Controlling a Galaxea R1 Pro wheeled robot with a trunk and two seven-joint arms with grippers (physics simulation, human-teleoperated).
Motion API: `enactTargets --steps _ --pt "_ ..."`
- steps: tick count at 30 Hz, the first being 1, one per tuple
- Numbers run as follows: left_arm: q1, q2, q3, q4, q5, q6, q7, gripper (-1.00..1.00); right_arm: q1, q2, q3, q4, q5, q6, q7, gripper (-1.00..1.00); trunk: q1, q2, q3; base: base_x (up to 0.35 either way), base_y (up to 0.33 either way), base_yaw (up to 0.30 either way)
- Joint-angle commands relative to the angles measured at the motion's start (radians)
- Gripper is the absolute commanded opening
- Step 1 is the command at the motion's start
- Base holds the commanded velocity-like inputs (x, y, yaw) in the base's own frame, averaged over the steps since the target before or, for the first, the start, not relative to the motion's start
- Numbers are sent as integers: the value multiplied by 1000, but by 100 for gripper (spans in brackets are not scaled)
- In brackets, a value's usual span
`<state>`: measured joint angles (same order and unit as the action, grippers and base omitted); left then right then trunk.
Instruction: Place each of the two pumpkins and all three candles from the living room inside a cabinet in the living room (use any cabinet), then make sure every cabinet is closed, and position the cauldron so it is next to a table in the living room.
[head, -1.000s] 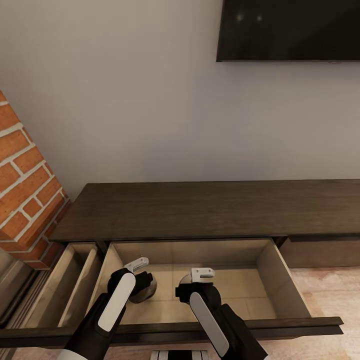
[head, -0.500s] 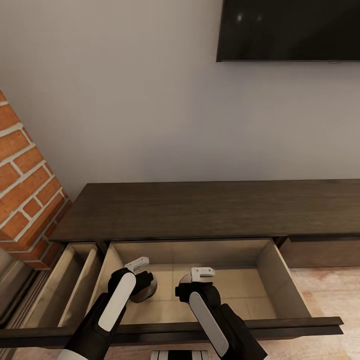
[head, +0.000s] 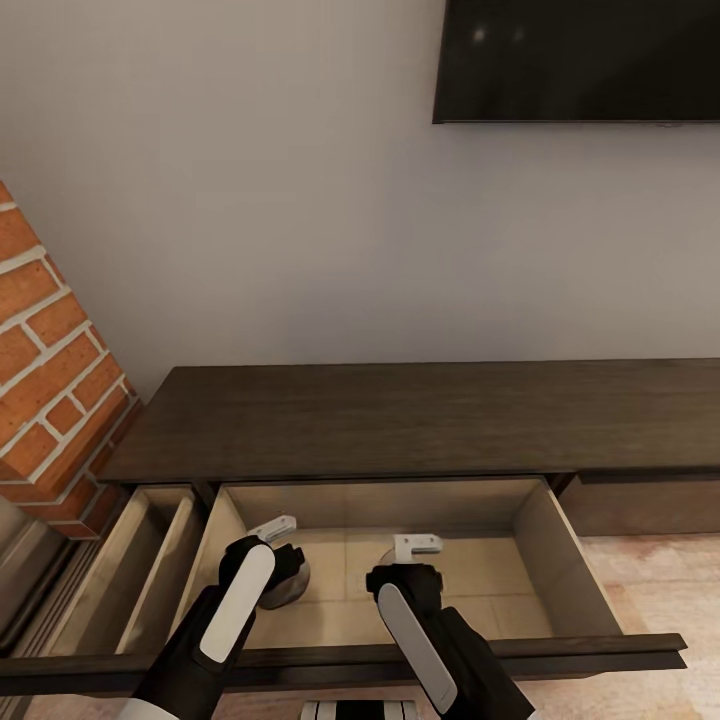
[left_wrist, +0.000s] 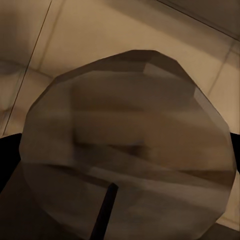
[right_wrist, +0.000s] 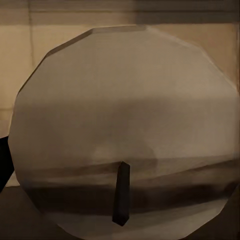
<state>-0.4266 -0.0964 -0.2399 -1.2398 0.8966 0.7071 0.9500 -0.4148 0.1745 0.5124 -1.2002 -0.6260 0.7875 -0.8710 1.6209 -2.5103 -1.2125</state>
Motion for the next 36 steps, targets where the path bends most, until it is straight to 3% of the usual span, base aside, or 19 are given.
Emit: enactTargets --steps 1,4,11,14,21,23,28,36 --pt "-1 0 -1 -1 5 5 8 100 -1 0 1 0 -12 0 -13 100 0 0 -1 0 0 0" --pt "-1 0 -1 -1 5 5 9 100 -1 0 1 0 -30 1 19 100 0 0 -1 0 0 0" --pt "-1 0 -1 -1 7 6 5 100 -1 -3 -1 4 -123 13 143 100 0 0 -1 0 0 0" --pt "-1 0 -1 -1 8 6 -3 100 -1 -5 -1 6 -138 28 179 100 0 0 -1 0 0 0" --pt "0 5 0 -70 7 2 -8 100 -1 -8 -2 -4 -130 23 187 100 0 0 -1 0 0 0" --pt "1 6 -3 -78 5 1 -8 100 -1 -8 0 -9 -127 2 189 100 0 0 -1 0 0 0" --pt "6 9 -10 -97 -1 -29 -11 100 -1 -12 5 -23 -123 -137 185 100 0 0 -1 0 0 0" --pt "11 12 -13 -99 -4 -55 -11 100 -1 -10 4 -86 -88 -170 179 100 0 0 -1 0 0 0"
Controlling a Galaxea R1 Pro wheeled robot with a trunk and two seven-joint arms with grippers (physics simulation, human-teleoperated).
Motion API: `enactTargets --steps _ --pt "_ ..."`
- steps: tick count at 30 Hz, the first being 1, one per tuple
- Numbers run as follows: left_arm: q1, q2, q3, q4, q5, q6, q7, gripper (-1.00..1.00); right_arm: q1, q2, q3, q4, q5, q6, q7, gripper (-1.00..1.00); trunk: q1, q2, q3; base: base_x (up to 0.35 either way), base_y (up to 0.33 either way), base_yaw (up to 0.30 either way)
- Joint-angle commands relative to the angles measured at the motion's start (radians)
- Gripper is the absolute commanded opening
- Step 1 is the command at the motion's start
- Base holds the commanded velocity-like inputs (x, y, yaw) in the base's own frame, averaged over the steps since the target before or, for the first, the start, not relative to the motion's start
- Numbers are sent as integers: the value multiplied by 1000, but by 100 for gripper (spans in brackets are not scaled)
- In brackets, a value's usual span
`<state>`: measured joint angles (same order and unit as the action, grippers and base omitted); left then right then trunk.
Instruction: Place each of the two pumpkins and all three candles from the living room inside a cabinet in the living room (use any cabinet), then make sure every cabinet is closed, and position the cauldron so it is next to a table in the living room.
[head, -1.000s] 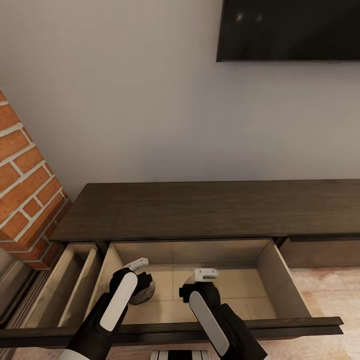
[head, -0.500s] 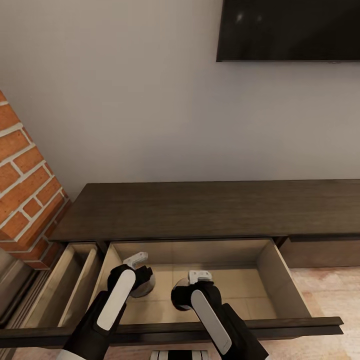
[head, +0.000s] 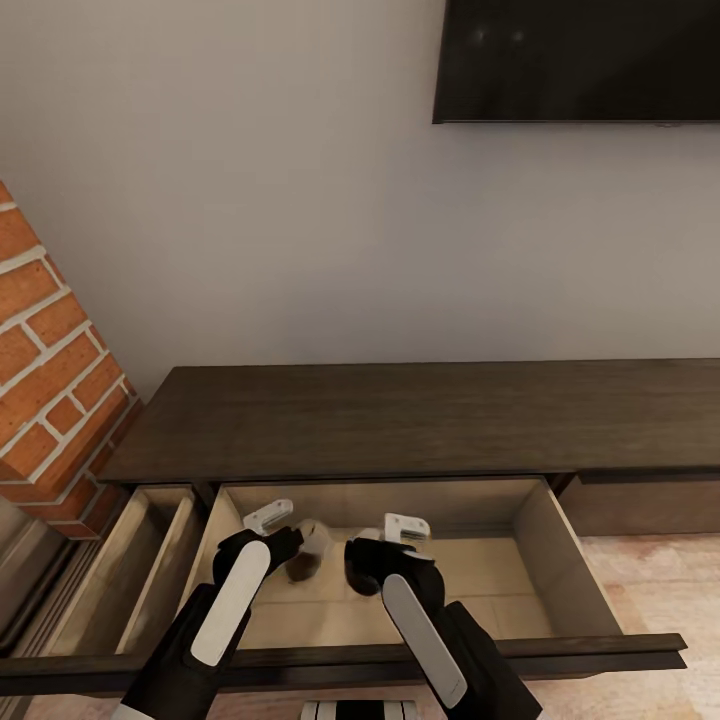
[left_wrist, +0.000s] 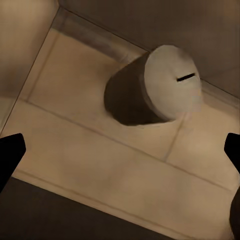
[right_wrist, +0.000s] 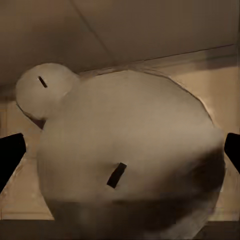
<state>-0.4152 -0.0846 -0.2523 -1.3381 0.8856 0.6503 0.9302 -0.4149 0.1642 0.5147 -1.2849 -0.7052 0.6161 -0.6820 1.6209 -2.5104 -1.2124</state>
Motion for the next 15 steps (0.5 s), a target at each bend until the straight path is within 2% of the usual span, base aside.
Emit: enactTargets --steps 1,6,11,15 --pt "-1 0 -1 -1 8 2 8 100 -1 0 1 -18 -7 -2 -10 100 0 0 -1 0 0 0" --pt "-1 0 -1 0 15 2 6 100 -1 0 2 -60 -3 -45 -9 100 0 0 -1 0 0 0" --pt "-1 -1 0 0 16 3 4 100 1 0 18 -76 66 -88 -8 100 0 0 -1 0 0 0" --pt "-1 -1 2 0 16 3 5 100 1 0 18 -77 83 -89 -5 100 0 0 -1 0 0 0"
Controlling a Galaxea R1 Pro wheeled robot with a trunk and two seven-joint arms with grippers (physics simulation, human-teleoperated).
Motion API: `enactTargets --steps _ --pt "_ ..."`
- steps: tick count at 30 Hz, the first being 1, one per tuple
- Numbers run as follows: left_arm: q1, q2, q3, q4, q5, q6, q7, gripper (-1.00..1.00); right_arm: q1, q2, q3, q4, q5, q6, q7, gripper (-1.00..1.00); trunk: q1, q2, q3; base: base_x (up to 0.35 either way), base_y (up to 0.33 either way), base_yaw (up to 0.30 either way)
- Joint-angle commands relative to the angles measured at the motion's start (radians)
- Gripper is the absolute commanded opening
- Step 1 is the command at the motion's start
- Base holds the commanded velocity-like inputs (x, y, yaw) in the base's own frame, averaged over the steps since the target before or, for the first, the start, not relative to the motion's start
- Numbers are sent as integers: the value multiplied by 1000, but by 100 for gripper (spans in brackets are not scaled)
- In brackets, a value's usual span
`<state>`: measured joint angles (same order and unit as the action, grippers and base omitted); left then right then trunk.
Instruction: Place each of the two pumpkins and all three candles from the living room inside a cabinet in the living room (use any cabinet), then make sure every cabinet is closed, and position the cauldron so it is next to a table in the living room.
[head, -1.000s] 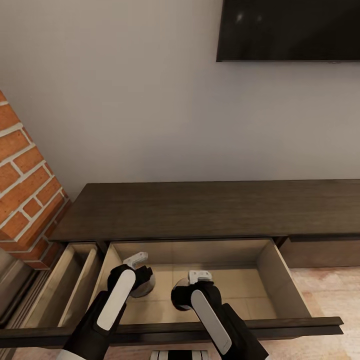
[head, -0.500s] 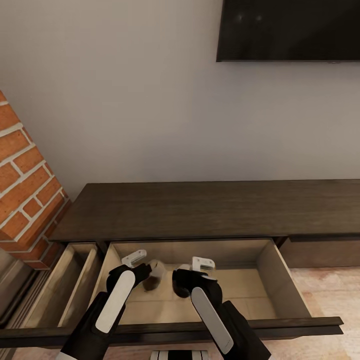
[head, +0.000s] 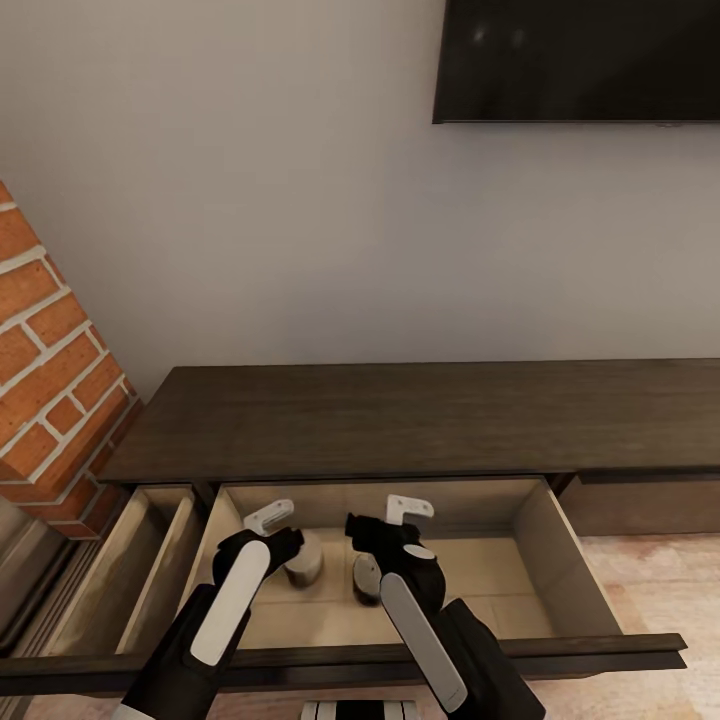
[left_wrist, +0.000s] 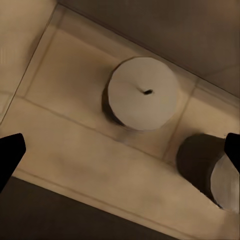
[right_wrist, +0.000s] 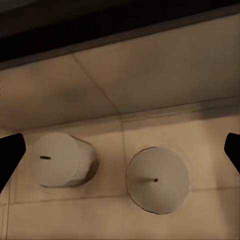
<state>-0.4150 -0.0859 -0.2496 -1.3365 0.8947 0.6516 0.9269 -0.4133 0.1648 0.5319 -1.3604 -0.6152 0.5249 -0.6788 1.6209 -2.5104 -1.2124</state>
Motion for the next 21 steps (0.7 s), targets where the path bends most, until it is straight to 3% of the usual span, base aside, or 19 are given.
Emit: enactTargets --steps 1,14,17,21 --pt "-1 0 1 -1 8 3 10 100 -1 0 1 -1 -9 4 -8 100 0 0 -1 0 0 0" --pt "-2 -7 8 2 13 12 21 100 -1 1 -3 3 -15 40 -5 100 0 0 -1 0 0 0" --pt "-2 -8 9 2 14 13 23 100 -1 1 -3 5 -16 45 -5 100 -2 0 11 0 0 0" --pt "-2 -7 9 1 52 14 26 100 -1 1 -4 5 -17 48 -5 100 -3 1 26 0 0 0"
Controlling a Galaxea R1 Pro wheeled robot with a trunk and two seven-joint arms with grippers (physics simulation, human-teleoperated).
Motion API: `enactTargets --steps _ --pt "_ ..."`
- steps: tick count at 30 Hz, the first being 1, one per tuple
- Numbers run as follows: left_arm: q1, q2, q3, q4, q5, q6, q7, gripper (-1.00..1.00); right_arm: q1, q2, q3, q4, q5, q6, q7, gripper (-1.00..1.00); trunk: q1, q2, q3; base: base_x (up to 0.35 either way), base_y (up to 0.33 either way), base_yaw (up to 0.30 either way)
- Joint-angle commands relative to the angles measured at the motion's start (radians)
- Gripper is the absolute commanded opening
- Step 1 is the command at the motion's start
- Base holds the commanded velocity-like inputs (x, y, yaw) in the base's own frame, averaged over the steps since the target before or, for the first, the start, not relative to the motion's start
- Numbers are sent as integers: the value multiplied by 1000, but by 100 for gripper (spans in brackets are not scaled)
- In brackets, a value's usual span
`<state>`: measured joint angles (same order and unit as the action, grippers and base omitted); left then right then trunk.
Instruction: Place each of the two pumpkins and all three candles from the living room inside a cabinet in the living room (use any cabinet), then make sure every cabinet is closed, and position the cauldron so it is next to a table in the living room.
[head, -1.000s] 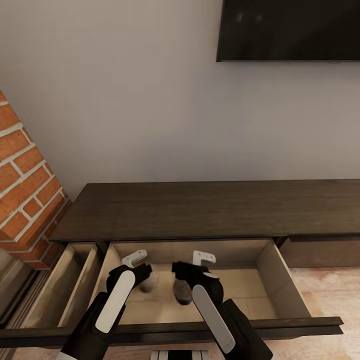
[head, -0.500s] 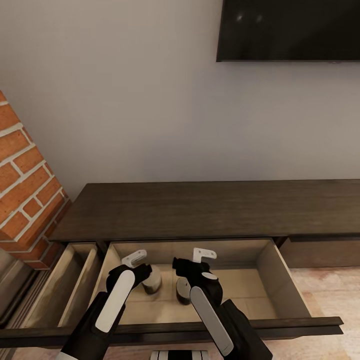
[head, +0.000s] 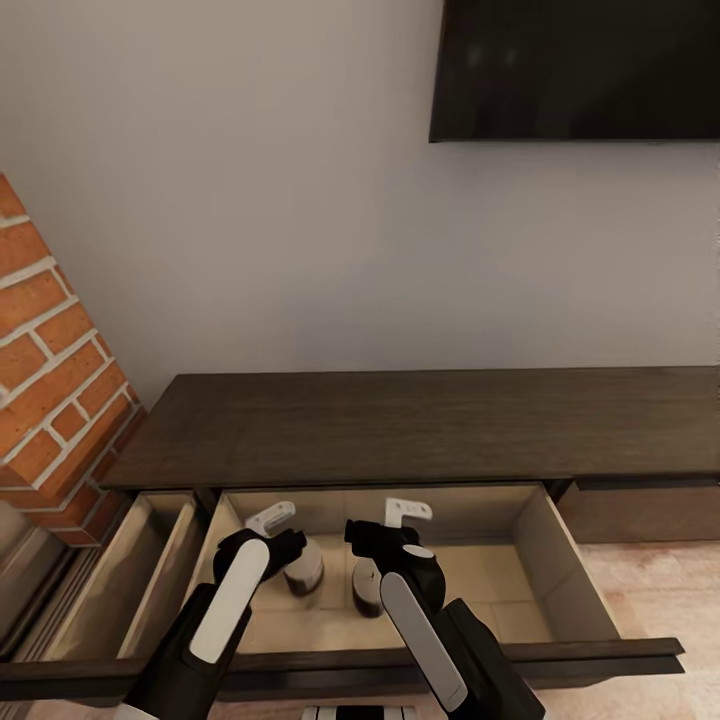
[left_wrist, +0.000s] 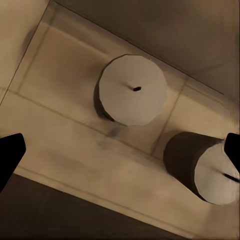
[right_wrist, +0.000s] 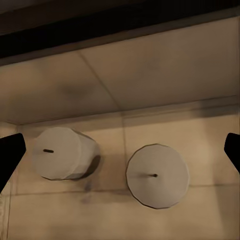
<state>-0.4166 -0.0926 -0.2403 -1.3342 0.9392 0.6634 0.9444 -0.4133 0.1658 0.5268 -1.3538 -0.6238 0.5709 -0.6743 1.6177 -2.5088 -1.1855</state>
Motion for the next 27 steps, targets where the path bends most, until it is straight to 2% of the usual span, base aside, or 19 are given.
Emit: enactTargets --steps 1,7,10,14,27 --pt "-1 1 -1 -1 26 2 15 100 -1 0 1 -2 -8 2 -9 100 -1 0 3 0 0 0" --pt "-1 5 -3 -2 138 2 104 100 -1 0 1 -5 -10 4 -8 100 -3 1 26 0 0 0" --pt "-1 6 -3 -2 169 2 114 100 -1 0 2 -3 -10 4 -8 100 -5 2 38 0 0 0" --pt "-1 7 -3 -2 179 2 118 100 -1 0 3 0 -10 4 -8 100 -6 3 53 0 0 0" --pt "-1 8 -2 -2 181 2 119 100 -1 0 3 -8 -8 4 -8 100 -12 6 104 0 0 0"
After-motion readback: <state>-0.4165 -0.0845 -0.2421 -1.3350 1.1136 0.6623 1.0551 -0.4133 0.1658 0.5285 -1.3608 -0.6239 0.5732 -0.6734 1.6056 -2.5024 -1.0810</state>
